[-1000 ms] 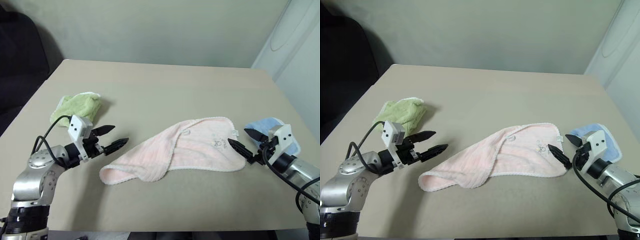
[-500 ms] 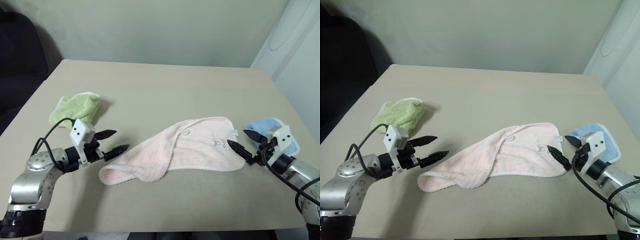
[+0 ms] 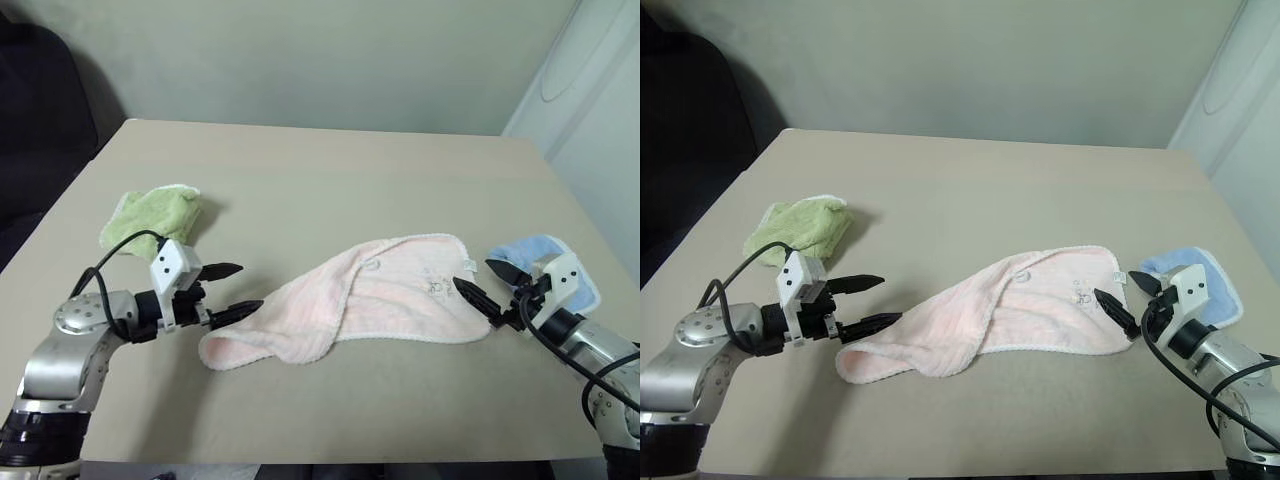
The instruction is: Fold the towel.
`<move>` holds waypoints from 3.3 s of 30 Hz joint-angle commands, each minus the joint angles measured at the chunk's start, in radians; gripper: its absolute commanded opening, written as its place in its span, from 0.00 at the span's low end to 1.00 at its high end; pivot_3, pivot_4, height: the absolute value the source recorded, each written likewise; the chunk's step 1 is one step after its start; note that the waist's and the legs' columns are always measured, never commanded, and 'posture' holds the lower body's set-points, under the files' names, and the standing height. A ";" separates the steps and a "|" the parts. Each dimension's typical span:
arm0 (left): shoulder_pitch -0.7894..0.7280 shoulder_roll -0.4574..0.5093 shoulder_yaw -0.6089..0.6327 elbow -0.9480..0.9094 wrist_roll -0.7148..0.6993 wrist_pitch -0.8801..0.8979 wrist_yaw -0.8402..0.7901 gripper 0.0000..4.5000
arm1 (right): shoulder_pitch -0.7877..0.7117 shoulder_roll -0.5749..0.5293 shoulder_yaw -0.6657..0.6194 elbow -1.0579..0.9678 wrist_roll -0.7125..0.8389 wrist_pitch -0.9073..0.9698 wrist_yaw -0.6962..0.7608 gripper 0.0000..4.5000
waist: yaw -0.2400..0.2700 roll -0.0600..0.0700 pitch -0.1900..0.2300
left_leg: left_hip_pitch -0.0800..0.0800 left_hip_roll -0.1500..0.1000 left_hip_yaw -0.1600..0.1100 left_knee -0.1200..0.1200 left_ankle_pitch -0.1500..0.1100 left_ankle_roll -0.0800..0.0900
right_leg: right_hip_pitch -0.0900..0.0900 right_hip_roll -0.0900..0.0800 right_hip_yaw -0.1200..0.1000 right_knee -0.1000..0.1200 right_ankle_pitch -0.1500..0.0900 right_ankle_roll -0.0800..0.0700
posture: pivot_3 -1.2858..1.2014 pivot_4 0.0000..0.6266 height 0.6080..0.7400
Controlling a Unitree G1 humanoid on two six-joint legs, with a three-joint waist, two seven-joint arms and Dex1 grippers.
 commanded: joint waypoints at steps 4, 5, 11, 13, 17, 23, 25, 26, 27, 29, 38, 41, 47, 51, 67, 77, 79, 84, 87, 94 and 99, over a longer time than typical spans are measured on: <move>-0.019 0.070 -0.049 -0.009 0.032 -0.084 -0.125 1.00 | -0.031 -0.012 -0.013 -0.006 -0.009 -0.024 -0.006 1.00 | 0.000 0.000 0.000 | 0.000 0.000 0.000 0.000 0.000 0.000 | 0.000 0.000 0.000 0.000 0.002 -0.003 | 0.52 0.24 1.00; -0.026 0.081 -0.059 -0.014 0.030 -0.090 -0.152 1.00 | -0.037 -0.011 -0.009 -0.004 -0.011 -0.024 -0.006 1.00 | 0.000 0.000 0.000 | 0.000 0.000 0.000 0.000 0.000 0.000 | 0.000 0.000 0.000 0.000 0.002 -0.004 | 0.52 0.24 1.00; -0.076 0.144 -0.149 -0.038 0.066 -0.147 -0.291 1.00 | -0.060 -0.003 0.001 0.002 -0.018 -0.021 -0.009 1.00 | 0.001 0.001 -0.001 | -0.001 0.000 -0.001 0.000 0.000 0.000 | -0.001 0.000 0.000 0.000 0.002 -0.004 | 0.52 0.24 1.00; -0.105 0.160 -0.204 -0.057 0.076 -0.166 -0.357 1.00 | -0.061 0.002 0.005 0.002 -0.020 -0.022 -0.012 1.00 | 0.001 0.001 -0.001 | -0.001 0.000 -0.001 0.000 -0.001 0.000 | -0.001 0.000 0.000 0.000 0.002 -0.005 | 0.52 0.24 1.00; -0.193 0.145 -0.292 -0.051 0.089 -0.177 -0.432 1.00 | -0.062 0.012 0.013 -0.005 -0.018 -0.021 -0.021 1.00 | 0.001 0.002 -0.002 | -0.002 0.000 -0.001 0.000 -0.001 0.001 | -0.001 -0.001 0.000 0.000 0.002 -0.005 | 0.52 0.24 1.00; -0.324 0.060 -0.453 0.017 0.189 -0.255 -0.486 1.00 | -0.037 0.034 0.015 -0.043 -0.010 -0.015 -0.046 1.00 | 0.001 0.004 -0.004 | -0.002 0.000 -0.001 0.000 -0.001 0.001 | -0.001 -0.002 0.000 0.000 0.002 -0.005 | 0.52 0.24 1.00; -0.352 0.036 -0.494 0.043 0.216 -0.281 -0.497 1.00 | -0.020 0.041 0.011 -0.061 -0.008 -0.012 -0.055 1.00 | 0.001 0.004 -0.004 | -0.002 0.000 -0.001 0.000 -0.001 0.001 | -0.001 -0.003 0.000 0.000 0.002 -0.005 | 0.52 0.24 1.00; -0.361 0.027 -0.515 0.057 0.235 -0.303 -0.503 1.00 | -0.010 0.044 0.009 -0.070 -0.006 -0.011 -0.060 1.00 | 0.000 0.004 -0.004 | -0.002 0.000 -0.001 0.000 -0.001 0.001 | -0.001 -0.003 0.000 0.000 0.002 -0.005 | 0.52 0.24 1.00; -0.368 0.020 -0.531 0.069 0.249 -0.320 -0.508 1.00 | -0.001 0.046 0.006 -0.079 -0.005 -0.010 -0.066 1.00 | 0.000 0.004 -0.004 | -0.002 0.000 -0.001 0.000 -0.001 0.001 | -0.001 -0.003 0.000 0.000 0.002 -0.005 | 0.52 0.24 1.00; -0.380 0.009 -0.557 0.091 0.269 -0.344 -0.514 1.00 | 0.013 0.050 0.001 -0.093 -0.002 -0.009 -0.076 1.00 | 0.000 0.004 -0.004 | -0.001 0.000 -0.001 0.000 -0.001 0.002 | -0.001 -0.003 -0.001 0.000 0.002 -0.005 | 0.52 0.24 1.00; -0.399 -0.025 -0.620 0.146 0.313 -0.389 -0.518 1.00 | 0.042 0.063 -0.002 -0.122 0.002 -0.010 -0.108 1.00 | 0.001 0.004 -0.004 | -0.002 0.000 0.000 0.000 0.000 0.003 | 0.000 -0.003 0.000 0.000 -0.003 0.003 | 0.52 0.24 1.00; -0.403 -0.024 -0.631 0.146 0.314 -0.392 -0.520 1.00 | 0.044 0.063 -0.003 -0.121 0.002 -0.012 -0.109 1.00 | 0.001 0.004 -0.004 | -0.002 0.000 0.000 0.000 0.000 0.003 | 0.000 -0.003 0.000 0.000 -0.002 0.002 | 0.52 0.24 1.00; -0.435 -0.036 -0.609 0.154 0.273 -0.367 -0.516 1.00 | 0.042 0.062 -0.003 -0.118 0.001 -0.011 -0.112 1.00 | 0.002 0.004 -0.004 | -0.002 0.000 0.000 0.000 0.001 0.003 | 0.001 -0.003 -0.001 0.000 -0.002 0.002 | 0.52 0.24 1.00; -0.447 -0.029 -0.599 0.118 0.202 -0.304 -0.529 1.00 | 0.043 0.059 -0.004 -0.118 0.002 -0.011 -0.112 1.00 | 0.002 0.004 -0.004 | -0.002 0.000 0.000 0.000 0.001 0.004 | 0.001 -0.003 -0.001 0.000 -0.002 0.002 | 0.52 0.24 1.00; -0.456 -0.016 -0.714 0.241 0.397 -0.452 -0.464 1.00 | 0.042 0.054 -0.001 -0.114 -0.007 -0.011 -0.113 1.00 | 0.003 0.005 -0.005 | -0.002 0.000 0.000 0.000 0.001 0.004 | 0.001 -0.004 -0.001 0.000 -0.002 0.004 | 0.52 0.24 1.00; -0.485 -0.060 -0.688 0.356 0.454 -0.538 -0.421 1.00 | 0.044 0.058 0.009 -0.115 -0.015 -0.014 -0.117 1.00 | 0.008 0.009 -0.007 | -0.002 -0.002 0.000 0.000 0.002 0.006 | 0.003 -0.006 -0.001 0.000 -0.005 0.008 | 0.52 0.24 1.00; -0.495 -0.065 -0.681 0.372 0.458 -0.551 -0.410 1.00 | 0.046 0.059 0.011 -0.114 -0.017 -0.015 -0.117 1.00 | 0.009 0.010 -0.007 | -0.002 -0.003 0.000 0.000 0.002 0.006 | 0.003 -0.006 -0.001 0.000 -0.005 0.008 | 0.52 0.24 1.00; -0.526 -0.071 -0.666 0.402 0.451 -0.554 -0.405 1.00 | 0.042 0.063 0.021 -0.109 -0.023 -0.018 -0.118 1.00 | 0.011 0.011 -0.007 | -0.004 -0.003 0.000 0.000 0.003 0.006 | 0.003 -0.007 -0.001 0.000 -0.005 0.008 | 0.52 0.24 1.00; -0.529 -0.072 -0.668 0.411 0.452 -0.571 -0.407 1.00 | 0.037 0.065 0.026 -0.106 -0.026 -0.018 -0.120 1.00 | 0.010 0.011 -0.007 | -0.004 -0.003 0.000 0.001 0.003 0.007 | 0.002 -0.007 -0.001 0.000 -0.005 0.008 | 0.52 0.24 1.00; -0.530 -0.076 -0.666 0.412 0.443 -0.571 -0.414 0.61 | 0.031 0.071 0.034 -0.100 -0.030 -0.022 -0.120 1.00 | 0.010 0.011 -0.007 | -0.005 -0.004 -0.001 0.001 0.004 0.008 | 0.002 -0.008 -0.001 0.000 -0.004 0.009 | 0.52 0.24 1.00; -0.533 -0.083 -0.651 0.412 0.431 -0.562 -0.426 0.22 | 0.030 0.074 0.040 -0.097 -0.034 -0.027 -0.121 1.00 | 0.008 0.011 -0.007 | -0.005 -0.005 -0.001 0.001 0.004 0.008 | 0.002 -0.009 -0.001 0.000 -0.004 0.009 | 0.52 0.24 1.00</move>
